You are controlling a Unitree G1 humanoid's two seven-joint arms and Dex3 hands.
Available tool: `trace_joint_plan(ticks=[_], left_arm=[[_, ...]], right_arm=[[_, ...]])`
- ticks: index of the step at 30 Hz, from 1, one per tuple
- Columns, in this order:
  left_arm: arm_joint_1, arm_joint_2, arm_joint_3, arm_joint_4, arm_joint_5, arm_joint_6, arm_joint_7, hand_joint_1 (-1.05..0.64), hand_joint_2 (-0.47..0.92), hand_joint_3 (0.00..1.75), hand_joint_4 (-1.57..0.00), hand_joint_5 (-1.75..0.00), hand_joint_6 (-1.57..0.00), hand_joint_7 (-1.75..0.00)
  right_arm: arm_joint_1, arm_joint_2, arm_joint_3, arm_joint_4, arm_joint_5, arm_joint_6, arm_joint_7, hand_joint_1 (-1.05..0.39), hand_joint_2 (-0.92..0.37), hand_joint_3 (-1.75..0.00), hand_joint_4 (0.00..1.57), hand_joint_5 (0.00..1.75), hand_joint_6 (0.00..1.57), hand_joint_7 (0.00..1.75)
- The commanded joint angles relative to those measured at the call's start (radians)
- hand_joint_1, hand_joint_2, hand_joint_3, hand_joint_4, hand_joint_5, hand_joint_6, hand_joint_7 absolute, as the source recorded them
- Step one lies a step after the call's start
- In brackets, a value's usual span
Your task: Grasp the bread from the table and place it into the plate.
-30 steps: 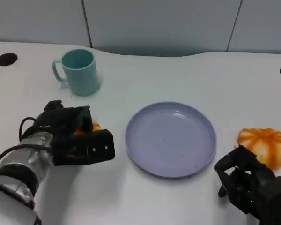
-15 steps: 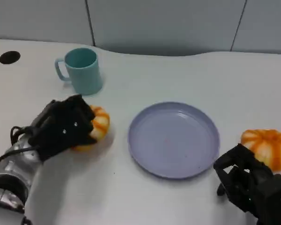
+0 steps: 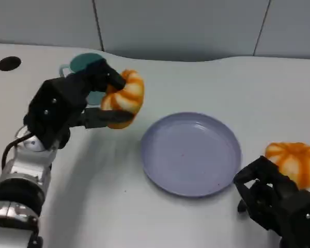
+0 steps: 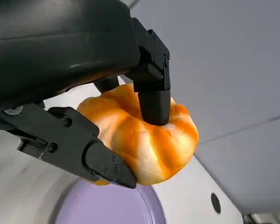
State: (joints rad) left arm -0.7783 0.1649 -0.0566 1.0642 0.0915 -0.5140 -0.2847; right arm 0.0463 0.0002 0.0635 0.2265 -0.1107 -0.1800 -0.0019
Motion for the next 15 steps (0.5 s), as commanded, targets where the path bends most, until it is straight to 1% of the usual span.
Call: trace_joint_plan(ticks=[1, 3, 6, 9, 12, 15], left_arm=[[-0.070, -0.045, -0.067, 0.000, 0.074, 0.005, 0.015, -0.09, 0.87, 0.07, -0.89, -1.75, -0.70, -1.75], [-0.094, -0.075, -0.105, 0.011, 0.119, 0.023, 0.039, -0.10, 0.86, 0.07, -0.91, -1.75, -0.72, -1.75], [-0.132, -0.114, -0.173, 0.053, 0.203, 0.016, 0.088, -0.14, 0.86, 0.07, -0.93, -1.75, -0.75, -1.75], [-0.157, -0.136, -0.215, 0.092, 0.254, 0.013, 0.121, -0.15, 0.85, 0.07, -0.94, -1.75, -0.75, -1.75], [-0.187, -0.165, -0.270, 0.141, 0.321, 0.044, 0.162, -0.15, 0.84, 0.07, -0.94, -1.75, -0.74, -1.75], [-0.206, -0.183, -0.299, 0.171, 0.360, 0.089, 0.185, -0.14, 0.84, 0.09, -0.90, -1.75, -0.69, -1.75]], right_arm=[[-0.004, -0.007, -0.003, 0.003, 0.006, 0.001, 0.001, -0.28, -0.92, -0.43, 0.59, 1.75, 0.38, 1.73], [-0.003, -0.008, -0.002, 0.004, 0.007, -0.002, 0.004, -0.28, -0.92, -0.43, 0.58, 1.75, 0.37, 1.73], [-0.002, -0.012, 0.002, 0.000, -0.001, 0.006, 0.003, -0.27, -0.92, -0.44, 0.56, 1.75, 0.36, 1.73], [0.000, -0.012, 0.005, -0.004, -0.002, 0.013, 0.005, -0.26, -0.92, -0.44, 0.56, 1.75, 0.36, 1.73], [0.006, -0.009, 0.012, -0.021, -0.002, 0.028, 0.007, -0.27, -0.92, -0.44, 0.55, 1.75, 0.36, 1.74], [0.011, -0.007, 0.017, -0.030, 0.001, 0.031, 0.009, -0.27, -0.92, -0.45, 0.55, 1.75, 0.36, 1.74]])
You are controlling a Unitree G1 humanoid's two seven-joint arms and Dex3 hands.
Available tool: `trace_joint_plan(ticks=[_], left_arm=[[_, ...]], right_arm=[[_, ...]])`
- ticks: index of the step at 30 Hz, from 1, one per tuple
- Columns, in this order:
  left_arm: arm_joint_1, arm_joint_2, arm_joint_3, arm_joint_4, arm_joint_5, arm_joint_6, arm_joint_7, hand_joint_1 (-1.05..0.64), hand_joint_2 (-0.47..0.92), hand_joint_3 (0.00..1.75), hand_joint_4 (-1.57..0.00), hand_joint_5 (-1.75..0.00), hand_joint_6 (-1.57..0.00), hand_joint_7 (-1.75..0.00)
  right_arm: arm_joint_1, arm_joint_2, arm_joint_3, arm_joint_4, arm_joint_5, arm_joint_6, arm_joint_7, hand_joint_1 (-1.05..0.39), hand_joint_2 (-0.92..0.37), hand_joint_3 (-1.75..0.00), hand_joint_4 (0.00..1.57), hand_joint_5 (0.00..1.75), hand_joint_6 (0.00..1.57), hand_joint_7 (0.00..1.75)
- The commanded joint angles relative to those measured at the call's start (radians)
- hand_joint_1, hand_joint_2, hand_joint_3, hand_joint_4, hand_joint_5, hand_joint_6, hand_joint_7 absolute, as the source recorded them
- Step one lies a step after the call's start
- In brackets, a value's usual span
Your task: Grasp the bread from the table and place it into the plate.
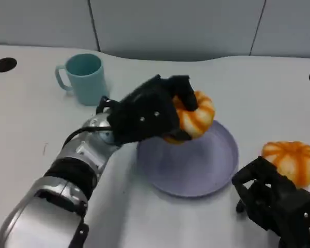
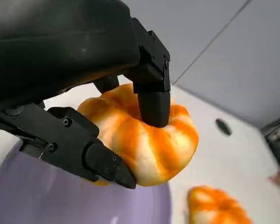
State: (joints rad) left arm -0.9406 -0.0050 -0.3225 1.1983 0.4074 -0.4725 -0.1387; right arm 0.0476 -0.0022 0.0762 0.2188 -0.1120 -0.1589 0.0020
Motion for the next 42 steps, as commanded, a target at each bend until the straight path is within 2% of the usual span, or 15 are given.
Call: trace_joint_plan(ticks=[1, 4, 5, 6, 7, 8, 11, 14, 15, 20, 26, 31, 36, 40, 42], left_arm=[[-0.051, -0.015, -0.057, 0.044, 0.072, 0.057, 0.051, -0.14, 0.84, 0.09, -0.90, -1.75, -0.68, -1.75], [-0.070, -0.014, -0.120, 0.056, 0.141, 0.077, 0.066, -0.23, 0.84, 0.09, -0.82, -1.75, -0.60, -1.75], [-0.076, -0.013, -0.134, 0.060, 0.153, 0.084, 0.048, -0.33, 0.85, 0.08, -0.66, -1.74, -0.48, -1.75], [-0.080, -0.012, -0.143, 0.063, 0.160, 0.088, 0.035, -0.42, 0.84, 0.05, -0.47, -1.63, -0.41, -1.50], [-0.084, -0.010, -0.151, 0.065, 0.167, 0.084, 0.020, -0.46, 0.83, 0.04, -0.40, -1.59, -0.39, -1.40], [-0.085, -0.009, -0.154, 0.066, 0.169, 0.080, 0.013, -0.50, 0.84, 0.02, -0.33, -1.38, -0.42, -1.07], [-0.090, -0.004, -0.171, 0.067, 0.180, 0.066, -0.002, -0.55, 0.86, 0.00, -0.28, -0.97, -0.51, -0.49], [-0.089, 0.000, -0.174, 0.066, 0.181, 0.050, -0.025, -0.58, 0.89, 0.00, -0.12, -0.61, -0.39, -0.16], [-0.089, 0.000, -0.173, 0.065, 0.181, 0.047, -0.031, -0.59, 0.90, 0.00, -0.06, -0.54, -0.35, -0.11], [-0.100, -0.001, -0.167, 0.065, 0.174, 0.052, -0.070, -0.70, 0.92, 0.01, 0.00, -0.25, -0.21, -0.01], [-0.091, 0.018, -0.137, 0.058, 0.149, 0.035, -0.084, -0.74, 0.92, 0.02, 0.00, -0.06, -0.13, 0.00], [-0.035, 0.063, -0.065, 0.026, 0.068, -0.031, -0.109, -0.77, 0.92, 0.02, -0.02, -0.04, -0.13, 0.00], [0.033, 0.105, 0.053, -0.018, -0.095, -0.104, -0.243, -0.72, 0.92, 0.05, -0.04, -0.06, -0.12, -0.01], [0.201, 0.129, 0.219, -0.141, -0.315, -0.188, -0.294, -0.71, 0.92, 0.08, -0.20, -0.15, -0.25, -0.06], [0.268, 0.122, 0.277, -0.216, -0.422, -0.161, -0.358, -0.69, 0.92, 0.10, -0.25, -0.18, -0.30, -0.07]], right_arm=[[0.012, -0.006, 0.006, -0.025, 0.002, 0.012, 0.005, -0.27, -0.92, -0.45, 0.55, 1.75, 0.36, 1.74], [0.014, -0.008, 0.012, -0.030, -0.001, 0.011, 0.003, -0.27, -0.92, -0.44, 0.55, 1.75, 0.35, 1.74], [0.014, -0.009, 0.013, -0.027, 0.003, 0.003, 0.006, -0.27, -0.92, -0.44, 0.55, 1.75, 0.36, 1.74], [0.013, -0.010, 0.014, -0.024, 0.005, -0.003, 0.009, -0.28, -0.92, -0.43, 0.56, 1.75, 0.36, 1.74], [0.012, -0.011, 0.014, -0.019, 0.006, -0.009, 0.010, -0.28, -0.92, -0.43, 0.56, 1.75, 0.36, 1.74], [0.011, -0.012, 0.014, -0.016, 0.007, -0.012, 0.012, -0.30, -0.92, -0.43, 0.57, 1.75, 0.36, 1.74], [0.012, -0.009, 0.012, -0.023, 0.008, 0.005, 0.010, -0.31, -0.92, -0.42, 0.57, 1.75, 0.36, 1.74], [0.009, -0.007, 0.013, -0.013, 0.011, -0.005, 0.011, -0.31, -0.92, -0.42, 0.57, 1.75, 0.36, 1.73], [0.010, -0.006, 0.013, -0.013, 0.012, -0.004, 0.012, -0.31, -0.92, -0.42, 0.57, 1.75, 0.36, 1.73], [0.010, -0.008, 0.016, -0.018, 0.005, 0.001, 0.009, -0.31, -0.92, -0.42, 0.57, 1.75, 0.36, 1.73], [0.004, -0.008, 0.012, -0.003, 0.010, -0.013, 0.011, -0.30, -0.92, -0.43, 0.57, 1.75, 0.36, 1.73], [0.003, -0.009, 0.008, -0.002, 0.012, -0.017, 0.010, -0.29, -0.92, -0.43, 0.56, 1.75, 0.37, 1.74], [-0.003, -0.011, 0.005, 0.005, 0.013, -0.017, 0.010, -0.29, -0.92, -0.44, 0.58, 1.75, 0.38, 1.75], [-0.010, -0.018, 0.003, 0.021, 0.014, -0.031, 0.015, -0.29, -0.92, -0.43, 0.58, 1.75, 0.37, 1.75], [-0.015, -0.020, 0.001, 0.030, 0.020, -0.039, 0.020, -0.29, -0.92, -0.43, 0.58, 1.75, 0.37, 1.75]])
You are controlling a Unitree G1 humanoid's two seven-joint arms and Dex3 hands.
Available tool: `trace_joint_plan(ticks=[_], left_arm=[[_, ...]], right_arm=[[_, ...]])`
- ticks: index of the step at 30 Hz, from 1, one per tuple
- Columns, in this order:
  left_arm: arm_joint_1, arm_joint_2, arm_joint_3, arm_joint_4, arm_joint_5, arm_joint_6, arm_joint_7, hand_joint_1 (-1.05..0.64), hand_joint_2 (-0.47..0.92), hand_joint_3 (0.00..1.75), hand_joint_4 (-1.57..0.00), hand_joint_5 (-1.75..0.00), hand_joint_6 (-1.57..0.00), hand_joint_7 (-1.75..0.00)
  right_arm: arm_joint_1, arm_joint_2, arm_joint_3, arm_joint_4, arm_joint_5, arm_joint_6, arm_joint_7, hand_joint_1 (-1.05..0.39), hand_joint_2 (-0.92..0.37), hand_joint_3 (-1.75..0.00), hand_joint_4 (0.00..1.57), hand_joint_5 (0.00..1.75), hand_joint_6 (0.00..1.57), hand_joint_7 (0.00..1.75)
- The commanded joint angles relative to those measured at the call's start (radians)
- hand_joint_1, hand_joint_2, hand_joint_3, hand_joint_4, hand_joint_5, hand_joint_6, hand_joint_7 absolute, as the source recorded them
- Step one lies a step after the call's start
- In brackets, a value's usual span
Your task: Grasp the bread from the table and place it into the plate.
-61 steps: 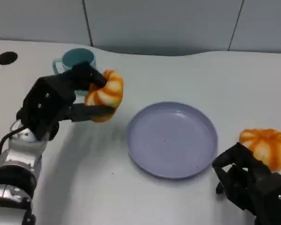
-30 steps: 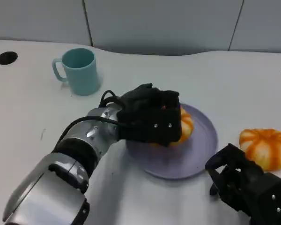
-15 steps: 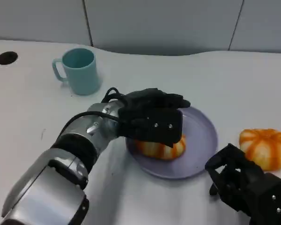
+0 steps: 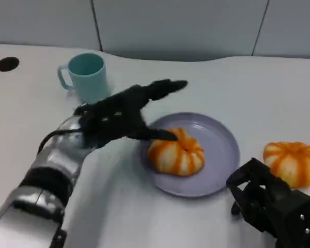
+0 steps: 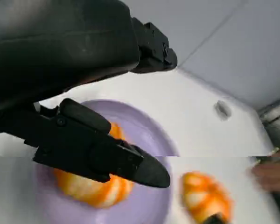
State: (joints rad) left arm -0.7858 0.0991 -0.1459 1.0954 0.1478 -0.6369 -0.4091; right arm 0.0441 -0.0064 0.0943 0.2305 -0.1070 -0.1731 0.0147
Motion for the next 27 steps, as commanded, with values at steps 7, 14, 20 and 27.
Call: trace_joint_plan(ticks=[7, 14, 20, 27], left_arm=[[0.313, 0.030, 0.212, -0.397, -0.425, 0.279, -0.239, -0.70, 0.92, 0.15, -0.45, -0.27, -0.41, -0.08], [0.556, 0.065, 0.289, -0.703, -0.567, 0.588, -0.234, -0.54, 0.92, 0.07, -0.62, -0.39, -0.60, -0.11], [0.678, 0.069, 0.336, -0.798, -0.600, 0.702, -0.202, -0.46, 0.92, 0.05, -0.51, -1.06, -0.76, -0.10], [0.756, 0.065, 0.371, -0.805, -0.594, 0.730, -0.169, -0.39, 0.91, 0.01, -0.40, -1.72, -0.48, -1.29]], right_arm=[[-0.007, -0.018, -0.016, 0.009, 0.019, -0.018, 0.019, -0.29, -0.92, -0.42, 0.58, 1.75, 0.37, 1.74], [0.009, -0.018, -0.011, -0.015, 0.026, -0.013, 0.037, -0.28, -0.92, -0.42, 0.59, 1.75, 0.37, 1.74], [0.020, -0.013, -0.013, -0.036, 0.032, 0.008, 0.042, -0.29, -0.92, -0.40, 0.60, 1.75, 0.37, 1.75], [0.019, -0.024, -0.020, -0.035, 0.029, 0.007, 0.042, -0.29, -0.92, -0.41, 0.61, 1.75, 0.37, 1.75]])
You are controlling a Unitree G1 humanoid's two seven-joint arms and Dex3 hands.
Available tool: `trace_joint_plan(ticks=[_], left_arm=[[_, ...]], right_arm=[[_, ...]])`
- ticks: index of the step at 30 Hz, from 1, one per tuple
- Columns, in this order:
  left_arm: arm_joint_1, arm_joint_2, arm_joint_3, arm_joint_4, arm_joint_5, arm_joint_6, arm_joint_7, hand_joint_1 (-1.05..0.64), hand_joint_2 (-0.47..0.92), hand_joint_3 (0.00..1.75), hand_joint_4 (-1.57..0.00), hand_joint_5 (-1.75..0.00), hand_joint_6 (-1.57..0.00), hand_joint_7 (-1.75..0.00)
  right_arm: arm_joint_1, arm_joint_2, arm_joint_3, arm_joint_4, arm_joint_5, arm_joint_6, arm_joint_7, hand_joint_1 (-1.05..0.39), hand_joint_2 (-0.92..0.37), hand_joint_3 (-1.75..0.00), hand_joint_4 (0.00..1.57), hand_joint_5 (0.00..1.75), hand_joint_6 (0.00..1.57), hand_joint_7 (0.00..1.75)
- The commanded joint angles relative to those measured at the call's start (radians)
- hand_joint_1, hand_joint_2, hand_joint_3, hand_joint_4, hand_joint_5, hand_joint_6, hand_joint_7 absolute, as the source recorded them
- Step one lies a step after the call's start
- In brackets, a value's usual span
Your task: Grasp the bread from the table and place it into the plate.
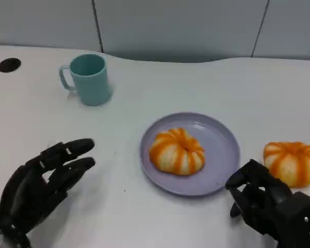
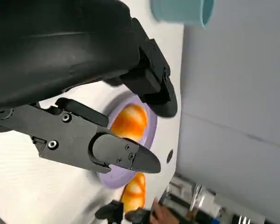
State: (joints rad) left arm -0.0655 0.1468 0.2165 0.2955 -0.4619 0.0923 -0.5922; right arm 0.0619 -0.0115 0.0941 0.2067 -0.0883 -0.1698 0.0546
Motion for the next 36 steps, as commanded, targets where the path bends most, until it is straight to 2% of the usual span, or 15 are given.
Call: trace_joint_plan(ticks=[1, 7, 8, 10, 16, 28, 32, 36], left_arm=[[0.043, 0.020, 0.005, -0.007, 0.023, 0.005, 0.019, -0.39, 0.91, 0.01, -0.42, -1.73, -0.47, -1.32], [0.061, 0.024, -0.007, -0.023, 0.050, 0.063, 0.055, -0.36, 0.89, 0.00, -0.44, -1.75, -0.41, -1.48], [0.065, 0.025, -0.014, -0.022, 0.064, 0.062, 0.062, -0.36, 0.89, 0.00, -0.44, -1.75, -0.41, -1.49], [0.069, 0.025, -0.022, -0.021, 0.082, 0.062, 0.071, -0.33, 0.92, 0.03, -0.47, -1.75, -0.40, -1.62], [0.056, 0.024, -0.052, 0.011, 0.130, 0.030, 0.075, -0.30, 0.92, 0.08, -0.57, -1.75, -0.42, -1.73], [0.008, 0.025, -0.053, 0.090, 0.138, 0.005, 0.075, -0.30, 0.92, 0.04, -0.60, -1.75, -0.46, -1.67], [-0.003, 0.017, -0.050, 0.112, 0.138, -0.007, 0.085, -0.29, 0.92, 0.05, -0.60, -1.75, -0.43, -1.73], [-0.002, 0.018, -0.050, 0.115, 0.137, -0.009, 0.088, -0.29, 0.92, 0.06, -0.59, -1.75, -0.42, -1.72]], right_arm=[[0.000, -0.020, -0.021, -0.009, 0.013, 0.003, 0.003, -0.29, -0.92, -0.41, 0.61, 1.75, 0.37, 1.75], [-0.004, -0.022, -0.027, -0.001, 0.015, -0.002, 0.003, -0.29, -0.92, -0.42, 0.62, 1.75, 0.38, 1.75], [-0.002, -0.025, -0.029, -0.008, 0.013, 0.008, 0.003, -0.29, -0.92, -0.42, 0.62, 1.75, 0.39, 1.75], [0.001, -0.028, -0.031, -0.016, 0.009, 0.019, 0.004, -0.30, -0.92, -0.42, 0.61, 1.75, 0.38, 1.75], [-0.017, -0.043, -0.042, 0.020, 0.012, -0.015, 0.017, -0.29, -0.92, -0.42, 0.61, 1.75, 0.39, 1.75], [-0.052, -0.042, -0.055, 0.092, 0.014, -0.067, 0.010, -0.30, -0.92, -0.41, 0.59, 1.75, 0.38, 1.74], [-0.069, -0.046, -0.061, 0.120, 0.027, -0.084, 0.024, -0.29, -0.92, -0.40, 0.60, 1.75, 0.39, 1.75], [-0.071, -0.054, -0.059, 0.132, 0.027, -0.103, 0.027, -0.27, -0.92, -0.41, 0.59, 1.75, 0.39, 1.75]])
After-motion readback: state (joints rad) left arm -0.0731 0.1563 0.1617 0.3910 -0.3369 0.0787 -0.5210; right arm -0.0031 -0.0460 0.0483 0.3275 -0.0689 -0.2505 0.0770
